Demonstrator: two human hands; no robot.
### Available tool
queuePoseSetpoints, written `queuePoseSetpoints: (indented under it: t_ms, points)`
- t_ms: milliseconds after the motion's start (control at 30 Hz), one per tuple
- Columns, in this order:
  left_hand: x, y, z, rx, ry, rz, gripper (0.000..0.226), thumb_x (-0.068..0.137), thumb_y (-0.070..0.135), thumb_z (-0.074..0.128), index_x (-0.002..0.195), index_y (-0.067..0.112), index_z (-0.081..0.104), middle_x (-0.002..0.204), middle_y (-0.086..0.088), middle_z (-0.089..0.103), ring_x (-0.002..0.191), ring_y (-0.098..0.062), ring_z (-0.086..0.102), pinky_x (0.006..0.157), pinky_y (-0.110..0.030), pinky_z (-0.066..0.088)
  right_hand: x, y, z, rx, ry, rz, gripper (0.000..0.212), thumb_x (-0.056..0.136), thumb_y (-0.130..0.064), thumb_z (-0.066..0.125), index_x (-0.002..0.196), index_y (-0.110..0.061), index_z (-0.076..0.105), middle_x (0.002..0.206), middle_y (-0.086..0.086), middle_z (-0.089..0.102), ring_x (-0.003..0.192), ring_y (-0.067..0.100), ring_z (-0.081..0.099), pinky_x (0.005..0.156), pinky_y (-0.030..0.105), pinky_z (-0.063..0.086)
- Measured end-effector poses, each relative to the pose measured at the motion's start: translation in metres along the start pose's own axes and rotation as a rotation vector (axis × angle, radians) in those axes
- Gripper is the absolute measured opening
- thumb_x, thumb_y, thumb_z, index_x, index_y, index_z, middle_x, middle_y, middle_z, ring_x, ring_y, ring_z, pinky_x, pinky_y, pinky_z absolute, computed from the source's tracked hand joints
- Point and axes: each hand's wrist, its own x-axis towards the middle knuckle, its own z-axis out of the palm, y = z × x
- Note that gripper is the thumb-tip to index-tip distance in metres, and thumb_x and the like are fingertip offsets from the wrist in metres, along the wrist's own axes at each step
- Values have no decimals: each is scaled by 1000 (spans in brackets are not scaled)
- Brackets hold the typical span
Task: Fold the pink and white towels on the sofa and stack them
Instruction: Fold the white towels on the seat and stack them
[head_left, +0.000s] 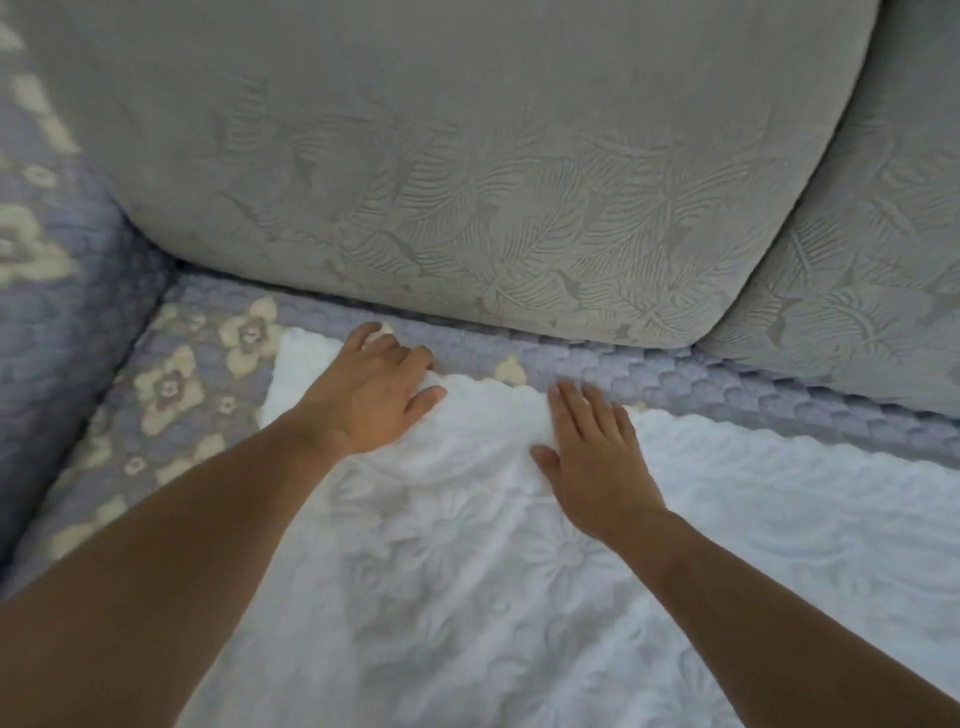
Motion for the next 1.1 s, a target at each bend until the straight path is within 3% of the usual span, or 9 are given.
queuePoseSetpoints:
  t_ms: [167,300,433,600,767,867,967,1033,1100]
  points:
    - [4,-27,11,96,20,-128,26,92,30,56,82,8,65,59,-14,64,59,-33,61,88,-45,48,5,-6,4,-32,-2,71,69,103,-53,19,159,-14,9,167,5,8,153,28,8,124,51,10]
    - [-4,-20,17,37,120,-417,33,97,32,46,113,7,61,110,-21,61,108,-40,53,111,-58,31,5,-34,-13,4,79,164,63,104,-40,28,158,-11,16,166,12,11,153,33,7,124,53,10]
    - [-59,23,4,-139,234,-459,53,105,44,35,151,19,39,156,-18,33,146,-41,26,121,-56,16,-2,-89,-23,-19,162,-51,65,106,-48,27,159,-15,11,167,13,3,154,35,-4,123,55,7]
    - [-141,45,42,-135,-71,-523,65,101,60,22,159,33,20,167,-13,11,154,-36,5,120,-61,13,22,-87,10,-64,17,-2,71,102,-63,11,160,-24,5,168,5,-2,154,32,-8,123,55,8]
    - [-127,15,59,-176,-59,-513,64,101,60,20,159,34,17,168,-9,9,155,-29,3,120,-59,13,31,-84,13,-131,-40,12,71,100,-63,8,160,-26,-3,167,5,-11,153,32,-12,123,53,-2]
    - [-127,15,46,-242,-18,-551,60,103,53,24,158,31,23,167,-13,11,154,-33,8,119,-59,17,23,-109,-7,-141,29,44,66,101,-43,33,158,-13,19,165,17,4,151,40,1,123,55,6]
    - [-179,29,25,-335,27,-823,63,101,49,40,158,27,23,161,-18,23,147,-38,24,117,-53,25,20,-169,-30,3,168,-192,43,87,-14,56,127,1,56,129,24,48,114,43,48,96,51,47]
    - [-235,46,22,-441,-11,-1009,64,97,52,46,152,22,32,145,-16,43,129,-35,44,103,-50,40,28,-218,-46,212,82,-181,30,92,-18,56,116,-1,58,113,17,52,97,34,53,79,35,46]
    - [-296,63,23,-537,-93,-1141,62,91,58,44,141,21,41,126,-9,52,110,-31,53,88,-46,47,49,-264,-54,415,-101,0,49,97,-38,54,132,-5,47,127,14,47,108,31,54,78,30,39]
